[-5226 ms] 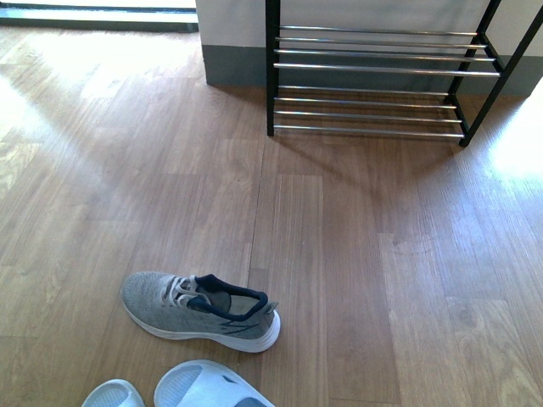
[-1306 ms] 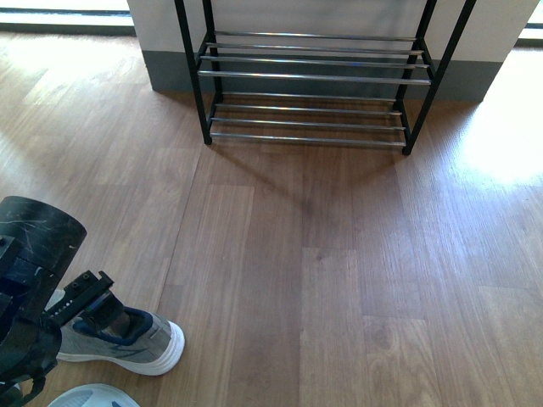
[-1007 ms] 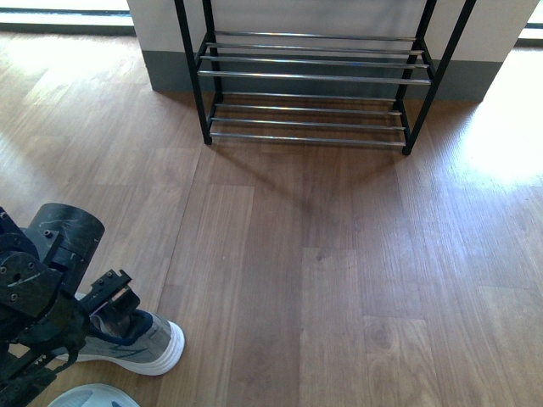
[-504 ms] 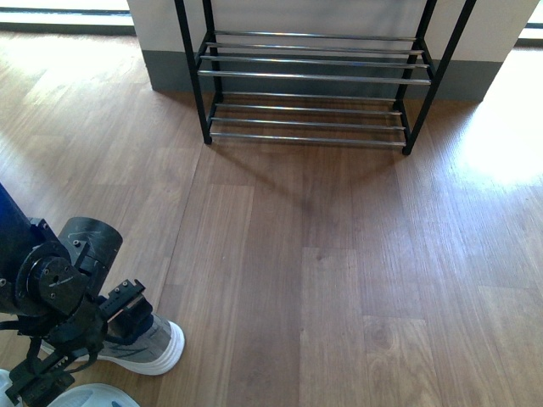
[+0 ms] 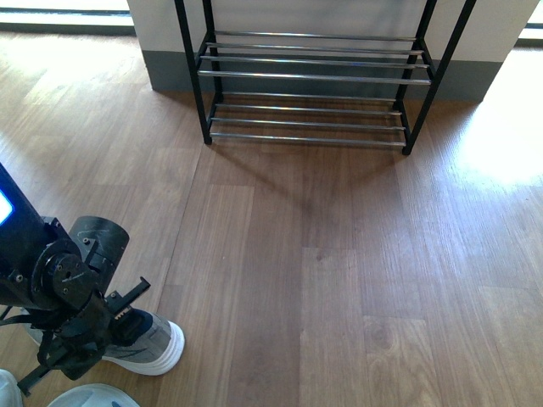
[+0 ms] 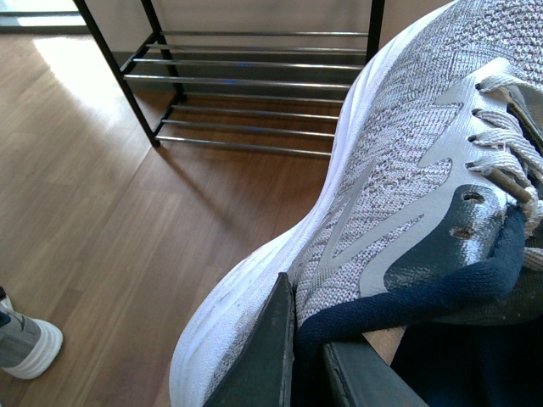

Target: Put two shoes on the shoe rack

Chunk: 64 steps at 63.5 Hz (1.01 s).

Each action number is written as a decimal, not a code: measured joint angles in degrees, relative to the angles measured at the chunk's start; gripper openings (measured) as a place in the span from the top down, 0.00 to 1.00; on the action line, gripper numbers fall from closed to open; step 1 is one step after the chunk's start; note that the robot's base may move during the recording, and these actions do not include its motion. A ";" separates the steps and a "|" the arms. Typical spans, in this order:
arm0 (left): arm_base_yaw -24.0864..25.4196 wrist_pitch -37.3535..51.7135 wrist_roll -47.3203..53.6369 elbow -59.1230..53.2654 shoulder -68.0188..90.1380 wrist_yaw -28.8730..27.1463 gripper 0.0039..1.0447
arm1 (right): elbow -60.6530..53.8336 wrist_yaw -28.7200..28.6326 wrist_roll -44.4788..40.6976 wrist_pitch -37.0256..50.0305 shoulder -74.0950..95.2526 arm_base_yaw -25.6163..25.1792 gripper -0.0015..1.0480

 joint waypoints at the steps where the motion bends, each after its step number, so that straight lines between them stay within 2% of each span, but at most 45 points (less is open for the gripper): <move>1: 0.00 0.00 0.00 -0.09 -0.07 -0.07 0.98 | 0.00 0.00 0.00 0.00 0.00 0.00 0.99; 10: -0.17 -0.04 3.50 -2.54 -2.75 -3.17 0.99 | 0.00 0.00 0.00 0.00 0.00 0.00 0.99; 15: -0.81 1.16 9.99 -5.75 -8.15 -8.00 0.99 | 0.00 -0.02 0.00 0.00 0.00 0.00 0.99; 19: -1.11 2.71 12.96 -8.00 -12.07 -9.07 0.99 | 0.00 -0.02 0.00 0.00 0.00 0.00 0.99; 30: -2.14 9.16 24.50 -18.47 -30.64 -12.59 0.99 | 0.00 0.00 0.00 0.00 0.00 0.00 0.99; 42: -2.36 9.31 32.22 -30.01 -52.11 -15.91 0.99 | 0.00 0.02 0.00 0.00 0.00 0.00 0.99; 55: -4.17 -2.54 35.52 -37.24 -80.15 -18.32 0.99 | 0.00 -0.02 0.00 0.00 0.00 0.00 0.99; 64: -8.74 -15.41 35.85 -37.09 -100.32 -22.80 0.99 | 0.00 0.00 0.00 0.00 0.00 0.00 0.99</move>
